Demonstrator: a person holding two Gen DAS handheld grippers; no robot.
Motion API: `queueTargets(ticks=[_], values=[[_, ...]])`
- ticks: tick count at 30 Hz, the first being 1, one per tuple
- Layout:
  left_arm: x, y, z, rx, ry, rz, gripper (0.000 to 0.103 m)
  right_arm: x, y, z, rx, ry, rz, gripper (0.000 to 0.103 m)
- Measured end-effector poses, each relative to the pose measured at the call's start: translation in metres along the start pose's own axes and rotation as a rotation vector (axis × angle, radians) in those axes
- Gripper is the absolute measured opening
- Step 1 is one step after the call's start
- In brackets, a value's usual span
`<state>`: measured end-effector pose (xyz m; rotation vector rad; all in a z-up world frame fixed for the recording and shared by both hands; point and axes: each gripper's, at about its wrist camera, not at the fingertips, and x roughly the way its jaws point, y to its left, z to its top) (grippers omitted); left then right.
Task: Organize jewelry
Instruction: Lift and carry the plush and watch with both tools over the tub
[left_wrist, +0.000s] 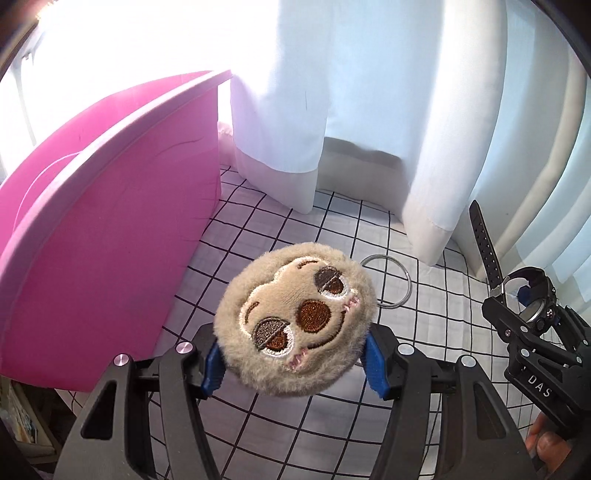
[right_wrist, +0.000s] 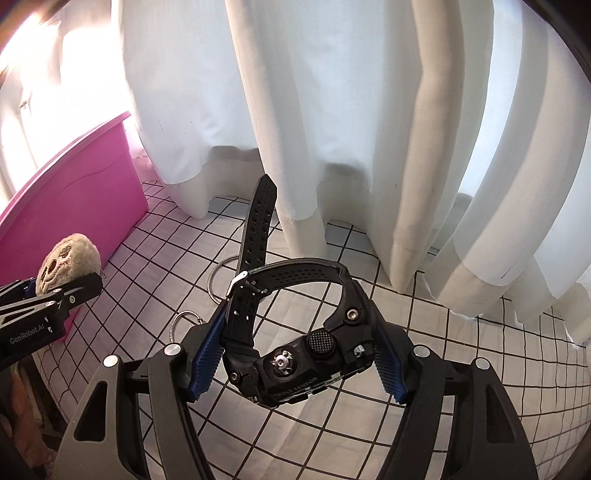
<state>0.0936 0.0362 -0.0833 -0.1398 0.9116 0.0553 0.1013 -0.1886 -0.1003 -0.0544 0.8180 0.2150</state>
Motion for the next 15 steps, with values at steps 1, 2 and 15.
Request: queueTargets(ticks=[1, 2, 15], values=[[-0.006, 0.000, 0.003, -0.001, -0.010, -0.003, 0.058, -0.006, 0.000, 0.004, -0.004, -0.007, 0.001, 0.068], [-0.012, 0.000, 0.006, -0.004, -0.021, -0.006, 0.058, -0.013, -0.001, 0.007, -0.008, -0.016, 0.002, 0.068], [-0.102, 0.028, 0.038, -0.071, -0.166, -0.001, 0.058, -0.072, 0.037, 0.073, -0.086, -0.146, 0.116, 0.068]])
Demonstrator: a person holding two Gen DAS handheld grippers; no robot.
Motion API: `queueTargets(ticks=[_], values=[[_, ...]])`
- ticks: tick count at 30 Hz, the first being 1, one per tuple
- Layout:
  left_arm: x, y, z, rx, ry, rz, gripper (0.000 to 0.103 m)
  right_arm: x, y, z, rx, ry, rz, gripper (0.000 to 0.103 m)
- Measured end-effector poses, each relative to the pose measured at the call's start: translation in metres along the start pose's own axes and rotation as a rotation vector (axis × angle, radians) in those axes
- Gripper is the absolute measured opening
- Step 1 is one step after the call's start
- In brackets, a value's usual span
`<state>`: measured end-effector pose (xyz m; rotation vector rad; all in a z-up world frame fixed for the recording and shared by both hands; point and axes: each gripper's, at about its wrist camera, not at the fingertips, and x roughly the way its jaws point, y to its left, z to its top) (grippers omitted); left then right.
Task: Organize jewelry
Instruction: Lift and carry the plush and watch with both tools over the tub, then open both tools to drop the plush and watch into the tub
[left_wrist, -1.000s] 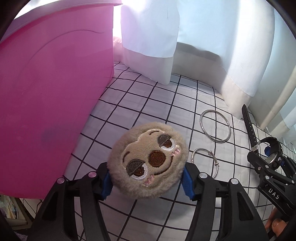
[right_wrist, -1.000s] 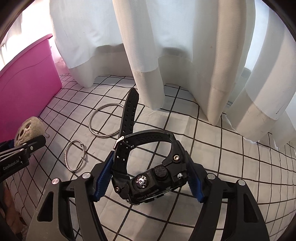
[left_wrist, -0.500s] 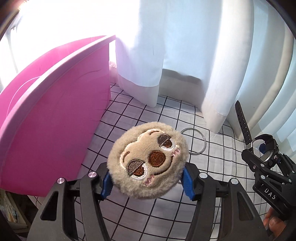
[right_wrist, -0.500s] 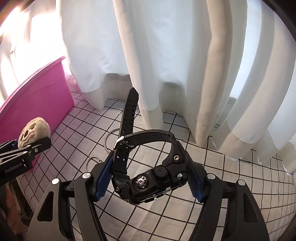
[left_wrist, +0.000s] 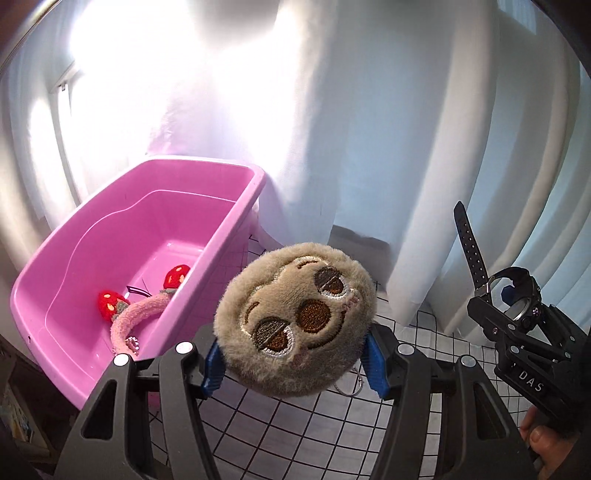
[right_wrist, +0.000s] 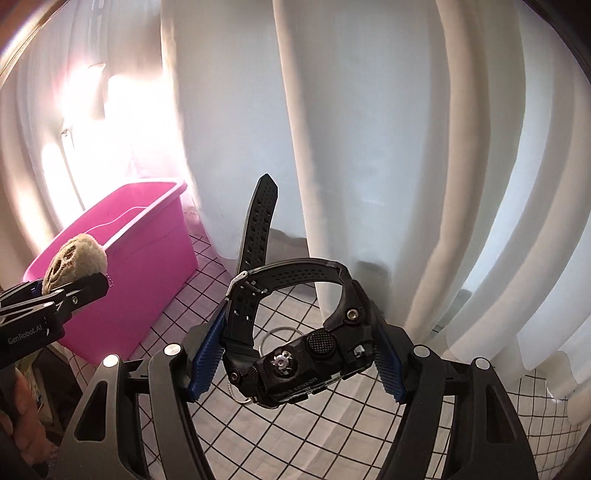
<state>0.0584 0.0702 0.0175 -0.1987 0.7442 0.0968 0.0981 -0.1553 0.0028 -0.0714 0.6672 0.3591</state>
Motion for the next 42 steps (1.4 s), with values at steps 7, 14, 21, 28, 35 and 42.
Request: queueTargets(ticks=[7, 14, 21, 28, 35, 42], values=[[-0.027, 0.056, 0.025, -0.077, -0.073, 0.092, 0.058, 0.004, 0.055, 0.047, -0.078, -0.058, 0.135, 0.068], [-0.040, 0.121, 0.040, -0.138, -0.109, 0.212, 0.058, 0.027, 0.124, 0.081, -0.160, -0.060, 0.282, 0.068], [-0.029, 0.181, 0.049, -0.204, -0.060, 0.287, 0.058, 0.058, 0.181, 0.107, -0.220, 0.001, 0.383, 0.068], [-0.003, 0.225, 0.045, -0.248, 0.056, 0.297, 0.058, 0.108, 0.230, 0.114, -0.279, 0.137, 0.410, 0.068], [0.026, 0.238, 0.041, -0.248, 0.173, 0.284, 0.059, 0.168, 0.265, 0.111, -0.315, 0.328, 0.357, 0.068], [0.051, 0.240, 0.038, -0.249, 0.294, 0.256, 0.061, 0.208, 0.280, 0.106, -0.312, 0.501, 0.293, 0.068]])
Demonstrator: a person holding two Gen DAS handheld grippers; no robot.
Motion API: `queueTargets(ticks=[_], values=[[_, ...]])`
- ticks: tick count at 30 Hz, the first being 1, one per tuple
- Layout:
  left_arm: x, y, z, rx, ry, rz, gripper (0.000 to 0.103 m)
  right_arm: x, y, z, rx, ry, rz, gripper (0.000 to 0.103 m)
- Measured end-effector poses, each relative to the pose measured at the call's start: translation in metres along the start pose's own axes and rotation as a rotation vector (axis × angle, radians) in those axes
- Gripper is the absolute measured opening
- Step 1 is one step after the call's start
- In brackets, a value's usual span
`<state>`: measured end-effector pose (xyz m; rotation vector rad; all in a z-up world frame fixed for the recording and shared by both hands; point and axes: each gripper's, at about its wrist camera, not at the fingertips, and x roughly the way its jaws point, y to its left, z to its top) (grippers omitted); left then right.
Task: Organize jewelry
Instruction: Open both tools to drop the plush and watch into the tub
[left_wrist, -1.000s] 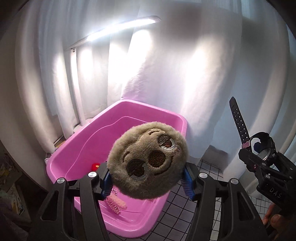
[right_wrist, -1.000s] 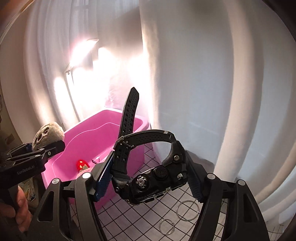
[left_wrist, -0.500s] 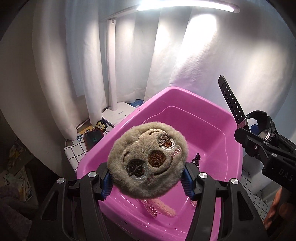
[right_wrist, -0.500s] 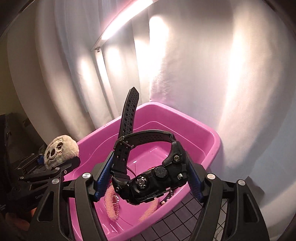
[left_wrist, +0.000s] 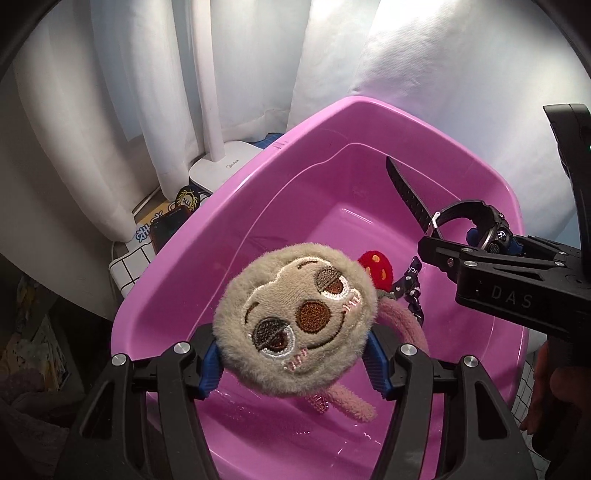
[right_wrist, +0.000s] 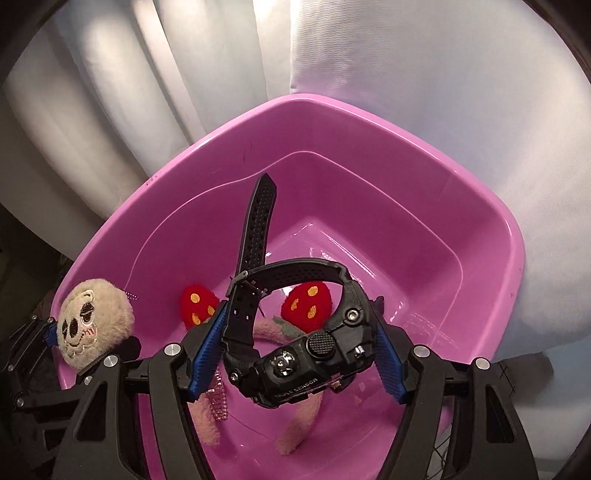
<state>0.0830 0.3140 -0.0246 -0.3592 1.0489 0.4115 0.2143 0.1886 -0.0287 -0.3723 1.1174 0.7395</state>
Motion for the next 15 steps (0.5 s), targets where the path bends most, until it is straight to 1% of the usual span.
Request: queueTargets(ticks=[2, 4, 6, 10, 11, 15], values=[[0.005, 0.000, 0.000, -0.001, 0.019, 0.005, 0.064, 0.005, 0.002, 0.004, -0.008, 0.014, -0.033, 0.068], [0.008, 0.000, 0.001, -0.002, 0.026, 0.008, 0.064, 0.008, 0.003, 0.008, -0.007, 0.023, -0.039, 0.068], [0.009, 0.001, 0.001, -0.003, 0.032, 0.010, 0.067, 0.013, 0.004, 0.014, -0.002, 0.025, -0.048, 0.069], [0.009, 0.001, 0.002, 0.003, 0.028, 0.022, 0.079, 0.009, 0.005, 0.022, 0.007, -0.005, -0.061, 0.069], [0.009, 0.001, 0.002, 0.003, 0.028, 0.020, 0.080, 0.007, 0.006, 0.023, 0.008, -0.009, -0.062, 0.069], [0.009, 0.001, 0.001, 0.004, 0.034, 0.019, 0.081, -0.002, 0.010, 0.025, 0.006, -0.021, -0.068, 0.069]])
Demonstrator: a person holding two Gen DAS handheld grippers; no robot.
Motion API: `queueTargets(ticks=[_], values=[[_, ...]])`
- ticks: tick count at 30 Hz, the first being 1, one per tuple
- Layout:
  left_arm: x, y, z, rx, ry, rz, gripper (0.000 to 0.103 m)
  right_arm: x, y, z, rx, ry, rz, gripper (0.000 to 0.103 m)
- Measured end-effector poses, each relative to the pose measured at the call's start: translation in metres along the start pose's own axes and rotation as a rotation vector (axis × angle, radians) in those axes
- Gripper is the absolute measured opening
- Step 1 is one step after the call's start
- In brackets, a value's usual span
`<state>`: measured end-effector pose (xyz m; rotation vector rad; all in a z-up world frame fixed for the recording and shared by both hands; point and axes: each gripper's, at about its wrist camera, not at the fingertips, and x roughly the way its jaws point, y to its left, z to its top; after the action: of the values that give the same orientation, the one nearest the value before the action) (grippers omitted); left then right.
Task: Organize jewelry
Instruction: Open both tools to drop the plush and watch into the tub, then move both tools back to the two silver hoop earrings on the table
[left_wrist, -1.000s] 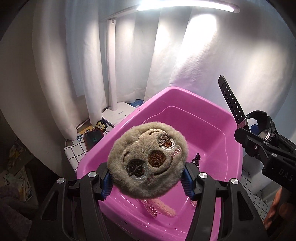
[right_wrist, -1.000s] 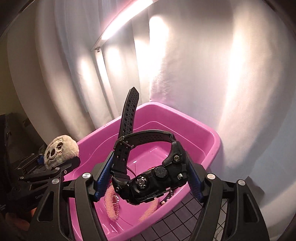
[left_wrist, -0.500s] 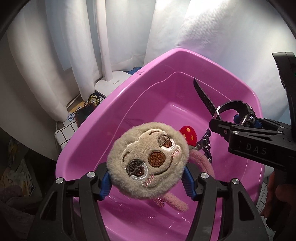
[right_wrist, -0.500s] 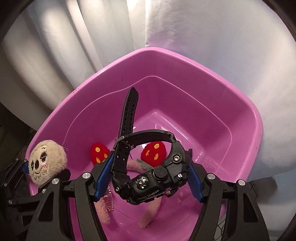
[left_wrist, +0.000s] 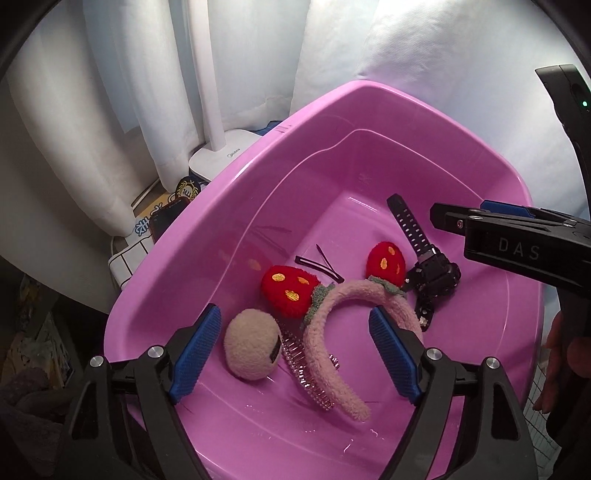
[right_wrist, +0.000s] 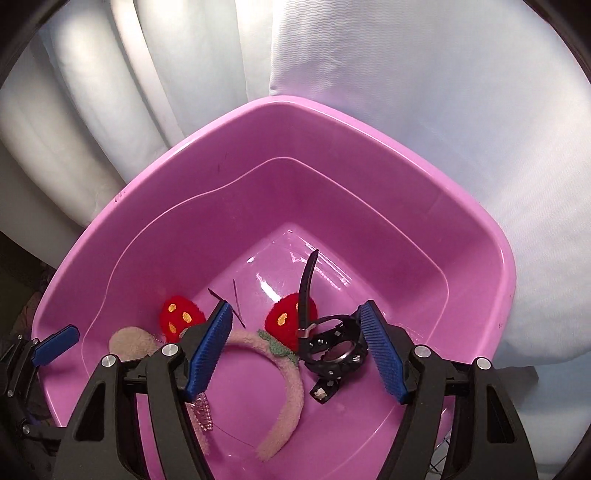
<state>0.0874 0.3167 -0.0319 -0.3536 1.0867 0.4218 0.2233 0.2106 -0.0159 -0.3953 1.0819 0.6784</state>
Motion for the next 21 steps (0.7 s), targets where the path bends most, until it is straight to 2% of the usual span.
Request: queueTargets(ticks=[2, 11, 21], values=[[0.000, 0.001, 0.000, -0.006, 0.003, -0.003, 0.085, -0.002, 0.001, -0.001, 0.004, -0.003, 0.002, 0.069], [-0.004, 0.005, -0.004, -0.034, 0.009, -0.012, 0.089, -0.019, -0.010, -0.013, 0.016, -0.036, 0.005, 0.069], [-0.034, -0.007, -0.015, -0.018, -0.054, -0.018, 0.090, -0.084, -0.035, -0.049, 0.050, -0.184, 0.037, 0.069]])
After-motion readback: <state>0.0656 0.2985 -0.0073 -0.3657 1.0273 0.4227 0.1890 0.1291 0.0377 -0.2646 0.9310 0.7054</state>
